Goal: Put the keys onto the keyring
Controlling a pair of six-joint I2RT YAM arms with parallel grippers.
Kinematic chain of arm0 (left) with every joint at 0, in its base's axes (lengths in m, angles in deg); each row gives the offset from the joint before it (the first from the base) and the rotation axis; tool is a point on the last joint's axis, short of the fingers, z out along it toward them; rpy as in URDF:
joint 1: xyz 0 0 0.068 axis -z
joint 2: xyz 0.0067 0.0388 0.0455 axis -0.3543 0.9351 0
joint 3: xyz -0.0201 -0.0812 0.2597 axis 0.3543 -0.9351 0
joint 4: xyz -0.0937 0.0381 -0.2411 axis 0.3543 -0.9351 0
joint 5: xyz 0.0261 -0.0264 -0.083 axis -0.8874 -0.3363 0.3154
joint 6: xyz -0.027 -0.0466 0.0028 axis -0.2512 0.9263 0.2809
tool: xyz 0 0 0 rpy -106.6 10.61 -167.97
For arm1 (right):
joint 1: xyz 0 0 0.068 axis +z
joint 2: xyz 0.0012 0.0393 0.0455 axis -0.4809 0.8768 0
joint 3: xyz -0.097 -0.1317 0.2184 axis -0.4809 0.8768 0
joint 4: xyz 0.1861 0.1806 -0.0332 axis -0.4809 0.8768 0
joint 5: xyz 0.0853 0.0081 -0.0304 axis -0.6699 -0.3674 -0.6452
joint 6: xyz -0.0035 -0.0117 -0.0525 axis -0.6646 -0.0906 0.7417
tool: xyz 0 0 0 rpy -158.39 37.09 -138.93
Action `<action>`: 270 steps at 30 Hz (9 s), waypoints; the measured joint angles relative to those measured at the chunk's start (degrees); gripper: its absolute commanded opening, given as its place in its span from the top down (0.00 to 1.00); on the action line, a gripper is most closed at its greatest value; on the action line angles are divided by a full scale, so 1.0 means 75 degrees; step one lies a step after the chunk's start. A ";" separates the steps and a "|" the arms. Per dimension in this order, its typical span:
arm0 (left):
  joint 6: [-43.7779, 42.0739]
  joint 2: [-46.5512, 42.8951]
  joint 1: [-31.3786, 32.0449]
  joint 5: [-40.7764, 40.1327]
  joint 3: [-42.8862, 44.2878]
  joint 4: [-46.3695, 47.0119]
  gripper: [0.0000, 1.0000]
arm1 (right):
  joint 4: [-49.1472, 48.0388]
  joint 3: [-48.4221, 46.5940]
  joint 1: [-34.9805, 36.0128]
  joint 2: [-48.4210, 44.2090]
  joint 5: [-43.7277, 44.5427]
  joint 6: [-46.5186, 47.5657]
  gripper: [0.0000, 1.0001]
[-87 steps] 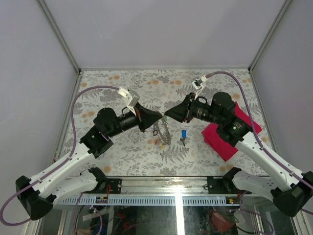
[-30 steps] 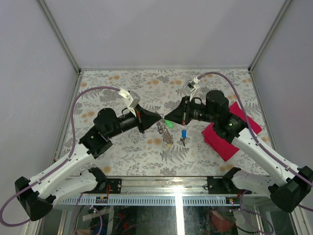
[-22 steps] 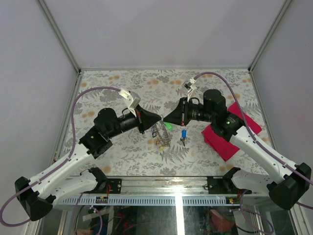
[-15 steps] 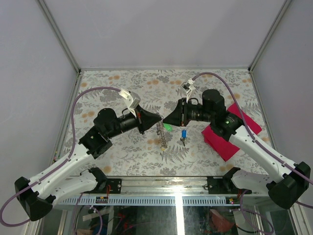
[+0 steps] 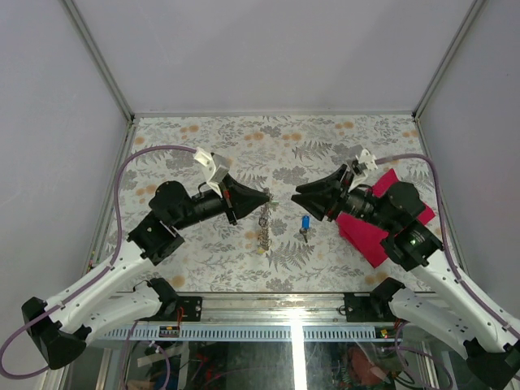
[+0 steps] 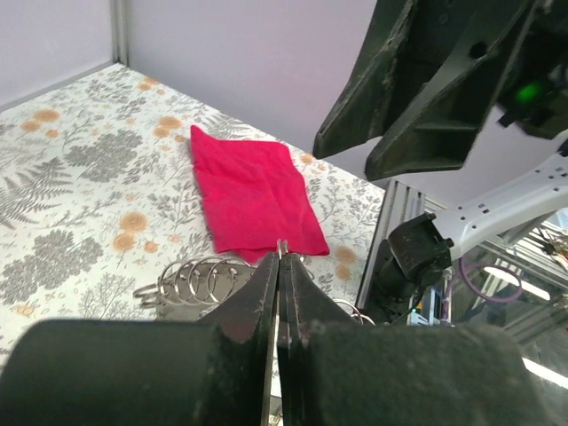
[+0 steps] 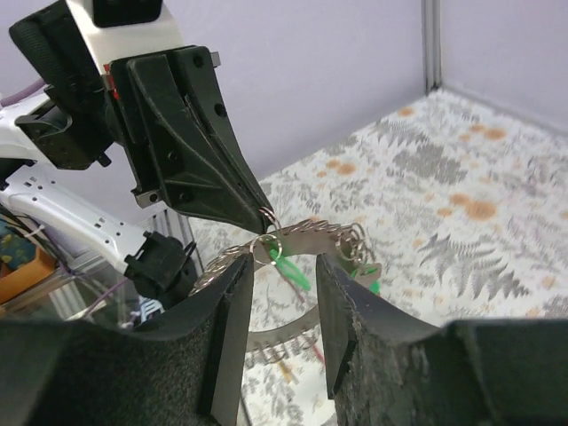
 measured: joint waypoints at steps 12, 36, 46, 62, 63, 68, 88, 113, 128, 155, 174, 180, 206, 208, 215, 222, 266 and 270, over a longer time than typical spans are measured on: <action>0.0236 -0.0035 0.0003 0.1510 0.0000 0.0927 1.00 | -0.2215 0.1000 0.0000 -0.0248 -0.1148 0.0571 0.59; 0.0495 0.0364 0.0003 0.2422 0.0029 0.1408 1.00 | -0.2757 0.0915 0.0000 0.0606 -0.3101 0.0163 0.66; 0.0493 0.0399 0.0003 0.2460 0.0070 0.1413 1.00 | -0.2923 0.0901 0.0000 0.0801 -0.3290 -0.0023 0.88; 0.0472 0.0326 0.0003 0.2232 0.0073 0.1649 0.75 | 0.0781 -0.0912 0.0000 0.0871 -0.3048 0.1888 1.00; 0.0458 0.0303 0.0003 0.2177 0.0073 0.1635 0.74 | 0.1212 -0.1102 0.0000 0.0898 -0.3002 0.2122 1.00; 0.0323 0.0163 0.0003 0.1880 0.0073 0.1501 0.73 | 0.3191 -0.1909 0.0000 0.1139 -0.2643 0.3150 1.00; -0.0055 -0.0408 0.0003 0.0889 -0.0644 0.0903 0.73 | 0.8148 -0.5001 0.1594 0.3526 -0.0335 0.5039 1.00; -0.0044 -0.1116 0.0003 0.1052 -0.1661 0.0892 0.77 | 1.0867 -0.7659 0.2815 0.5642 0.0927 0.5310 1.00; 0.0114 -0.0192 0.0000 0.2696 -0.1652 0.1469 0.72 | 1.0885 -0.7732 0.2952 0.5642 0.0903 0.5321 1.00; 0.0140 -0.0478 0.0003 0.2742 -0.1562 0.1623 0.71 | 1.0888 -0.7729 0.2967 0.5642 0.0866 0.5319 1.00; 0.0114 -0.0064 0.0003 0.3005 -0.1413 0.1606 0.76 | 1.0791 -0.7723 0.2967 0.5642 0.0915 0.5286 1.00; 0.0111 -0.0006 0.0009 0.3080 -0.1390 0.1603 0.76 | 1.0757 -0.7723 0.2967 0.5642 0.0921 0.5278 1.00; -0.0017 0.0076 0.0047 0.3185 -0.1268 0.1501 0.87 | 1.0544 -0.7723 0.2967 0.5639 0.0938 0.5112 1.00; -0.0032 0.0076 0.0047 0.3185 -0.1268 0.1501 0.88 | 1.0500 -0.7714 0.2967 0.5639 0.0944 0.5109 1.00; -0.0055 0.0102 0.0044 0.3185 -0.1265 0.1501 0.92 | 1.0471 -0.7697 0.2967 0.5633 0.1000 0.5085 1.00; -0.0090 0.0125 0.0044 0.3179 -0.1253 0.1501 0.86 | 1.0465 -0.7697 0.2967 0.5625 0.1067 0.5056 1.00; -0.0143 -0.0044 0.0085 0.2512 -0.1172 0.0997 1.00 | 0.9818 -0.7274 0.2970 0.5225 0.1425 0.4785 0.63; 0.0006 -0.0251 0.0090 0.2081 -0.1207 0.1005 1.00 | 0.9410 -0.7085 0.2970 0.4835 0.1859 0.4523 0.62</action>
